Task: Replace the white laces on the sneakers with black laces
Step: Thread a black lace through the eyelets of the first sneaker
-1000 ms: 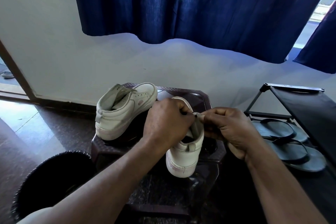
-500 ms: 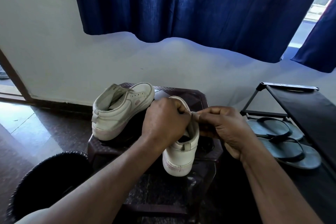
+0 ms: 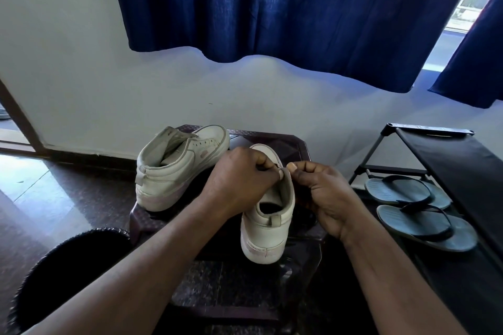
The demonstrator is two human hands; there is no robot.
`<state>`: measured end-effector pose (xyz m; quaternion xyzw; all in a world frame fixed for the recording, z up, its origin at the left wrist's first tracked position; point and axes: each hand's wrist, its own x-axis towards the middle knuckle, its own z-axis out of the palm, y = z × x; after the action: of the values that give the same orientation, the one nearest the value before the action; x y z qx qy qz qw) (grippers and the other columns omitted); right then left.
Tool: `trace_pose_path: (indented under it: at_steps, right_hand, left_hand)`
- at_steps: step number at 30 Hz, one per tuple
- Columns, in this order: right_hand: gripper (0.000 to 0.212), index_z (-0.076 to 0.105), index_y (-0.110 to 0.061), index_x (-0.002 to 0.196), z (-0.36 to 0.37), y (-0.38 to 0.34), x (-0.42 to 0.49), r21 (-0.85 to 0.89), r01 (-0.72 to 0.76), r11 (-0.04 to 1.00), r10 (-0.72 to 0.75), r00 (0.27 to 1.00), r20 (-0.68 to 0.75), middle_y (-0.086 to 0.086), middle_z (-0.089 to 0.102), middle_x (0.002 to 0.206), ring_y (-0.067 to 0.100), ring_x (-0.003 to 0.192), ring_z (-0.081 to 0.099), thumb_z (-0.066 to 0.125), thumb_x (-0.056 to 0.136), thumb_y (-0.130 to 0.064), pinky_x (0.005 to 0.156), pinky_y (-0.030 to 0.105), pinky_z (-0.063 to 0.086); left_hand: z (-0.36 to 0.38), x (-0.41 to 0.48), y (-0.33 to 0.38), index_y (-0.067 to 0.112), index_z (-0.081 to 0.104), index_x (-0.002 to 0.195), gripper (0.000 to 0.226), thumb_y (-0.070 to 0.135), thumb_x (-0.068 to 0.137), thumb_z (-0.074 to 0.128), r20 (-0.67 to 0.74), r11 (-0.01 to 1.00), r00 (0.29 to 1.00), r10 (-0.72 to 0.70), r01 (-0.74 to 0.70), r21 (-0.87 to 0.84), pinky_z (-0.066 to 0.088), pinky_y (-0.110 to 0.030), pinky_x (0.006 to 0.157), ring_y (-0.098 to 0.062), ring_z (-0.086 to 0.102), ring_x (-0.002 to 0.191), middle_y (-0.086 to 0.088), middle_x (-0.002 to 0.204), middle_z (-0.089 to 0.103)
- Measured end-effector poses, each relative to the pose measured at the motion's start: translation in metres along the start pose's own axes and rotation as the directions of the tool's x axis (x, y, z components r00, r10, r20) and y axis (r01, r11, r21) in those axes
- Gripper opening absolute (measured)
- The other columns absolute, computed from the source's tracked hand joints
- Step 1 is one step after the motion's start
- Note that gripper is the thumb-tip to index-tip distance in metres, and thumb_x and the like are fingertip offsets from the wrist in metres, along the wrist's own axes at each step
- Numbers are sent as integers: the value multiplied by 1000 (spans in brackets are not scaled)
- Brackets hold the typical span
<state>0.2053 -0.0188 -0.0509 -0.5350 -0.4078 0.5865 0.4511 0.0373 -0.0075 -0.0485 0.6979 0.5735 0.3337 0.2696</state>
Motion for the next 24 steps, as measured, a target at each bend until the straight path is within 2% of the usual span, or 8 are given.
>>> trace_pose_path:
  at_steps: [4, 6, 8, 10, 13, 17, 20, 24]
  right_hand:
    - [23, 71, -9, 85, -1, 3, 8, -164, 67, 984, -83, 992, -95, 3, 71, 73, 13, 68, 63, 59, 105, -14, 71, 29, 56]
    - [25, 67, -11, 82, -14, 3, 15, -210, 62, 976, -114, 962, -246, 1, 62, 71, 10, 64, 54, 59, 106, -17, 62, 24, 49]
    - [28, 66, -12, 79, -35, 4, 22, -247, 58, 967, -159, 897, -412, 2, 58, 69, 15, 61, 51, 60, 105, -21, 56, 26, 44]
    - [28, 68, -12, 80, -57, 6, 27, -425, 28, 905, -275, 800, -533, 3, 62, 72, 26, 71, 57, 64, 101, -30, 66, 36, 47]
    - [18, 70, -17, 89, -58, 6, 21, -652, -10, 758, -384, 801, -459, -1, 68, 82, 25, 84, 64, 69, 97, -33, 77, 36, 50]
    - [16, 73, -19, 97, -27, 2, 13, -537, 230, 812, -360, 921, -150, 3, 74, 92, 10, 86, 66, 71, 97, -35, 80, 34, 53]
    - [27, 73, -13, 90, -15, 6, 14, -555, 237, 798, -301, 953, -25, 20, 73, 94, 30, 81, 65, 68, 98, -38, 84, 52, 56]
    - [19, 73, -19, 86, -16, 8, 18, -546, 223, 808, -278, 960, -19, 11, 74, 91, 36, 89, 66, 68, 98, -32, 86, 50, 56]
  left_hand:
    - [-1, 1, -1, 22, 78, 72, 22, 34, 90, 75, 9, 998, 999, -41, 41, -54, 51, -26, 59, -11, 66, 69, 6, 68, 72]
    - [0, 1, -1, 25, 77, 69, 22, 33, 90, 76, 15, 993, 997, -72, 73, -90, 44, -16, 52, -5, 62, 61, 10, 61, 68]
    - [1, 1, -1, 26, 77, 70, 21, 33, 90, 76, 22, 992, 997, -74, 76, -104, 43, -11, 52, -1, 62, 61, 12, 62, 69]
    - [1, 0, -1, 25, 78, 72, 20, 34, 90, 76, 25, 989, 997, -75, 77, -124, 46, -13, 56, -2, 65, 66, 10, 68, 72]
    - [0, -1, -1, 24, 78, 72, 21, 34, 91, 75, 36, 983, 995, -89, 93, -161, 54, -25, 68, -9, 69, 74, 7, 73, 74]
    - [1, -1, -1, 20, 76, 73, 20, 30, 90, 75, 29, 983, 997, -72, 76, -170, 57, -36, 74, -18, 69, 77, 1, 73, 73]
    - [3, -1, -2, 20, 76, 73, 18, 28, 89, 75, 9, 979, 999, -51, 52, -199, 59, -41, 77, -16, 68, 78, 4, 78, 71]
    - [4, 0, -4, 21, 76, 74, 17, 30, 89, 76, 17, 973, 998, -58, 61, -223, 56, -37, 73, -16, 68, 78, 3, 81, 72]
